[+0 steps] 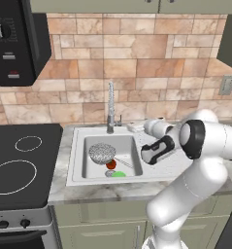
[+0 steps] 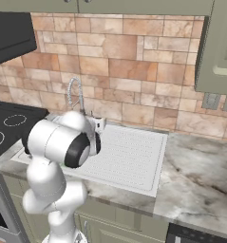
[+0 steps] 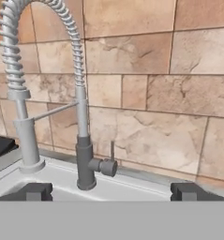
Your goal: Pick the strainer and cup and place them in the sink. Then turn on the water.
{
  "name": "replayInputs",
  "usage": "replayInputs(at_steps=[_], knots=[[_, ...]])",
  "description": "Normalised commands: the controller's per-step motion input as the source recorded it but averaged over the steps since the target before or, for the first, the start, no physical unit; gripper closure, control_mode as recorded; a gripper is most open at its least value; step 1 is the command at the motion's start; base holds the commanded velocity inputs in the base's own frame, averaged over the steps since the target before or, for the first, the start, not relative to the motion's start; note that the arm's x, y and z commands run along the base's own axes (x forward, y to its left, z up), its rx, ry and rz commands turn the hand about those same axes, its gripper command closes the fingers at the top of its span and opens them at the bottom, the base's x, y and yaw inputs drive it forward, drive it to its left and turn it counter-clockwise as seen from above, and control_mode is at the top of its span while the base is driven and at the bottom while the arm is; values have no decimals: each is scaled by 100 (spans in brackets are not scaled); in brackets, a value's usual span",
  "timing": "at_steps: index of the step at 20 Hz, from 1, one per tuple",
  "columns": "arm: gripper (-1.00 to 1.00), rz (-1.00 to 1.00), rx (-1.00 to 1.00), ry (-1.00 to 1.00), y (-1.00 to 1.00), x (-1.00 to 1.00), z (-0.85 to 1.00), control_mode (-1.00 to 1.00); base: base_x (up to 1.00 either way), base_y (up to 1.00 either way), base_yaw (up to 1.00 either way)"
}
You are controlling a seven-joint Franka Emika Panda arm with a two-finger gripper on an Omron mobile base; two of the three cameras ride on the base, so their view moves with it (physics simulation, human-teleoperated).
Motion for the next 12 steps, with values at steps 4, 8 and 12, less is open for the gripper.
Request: replayInputs(at_steps=[4,8,12], knots=[[-100,19,0,-10,-34,0,0,-100,0,0,0],[-100,13,0,-2,-29,0,0,-100,0,0,0],[-100,2,0,-4,-5,0,0,-100,0,0,0]])
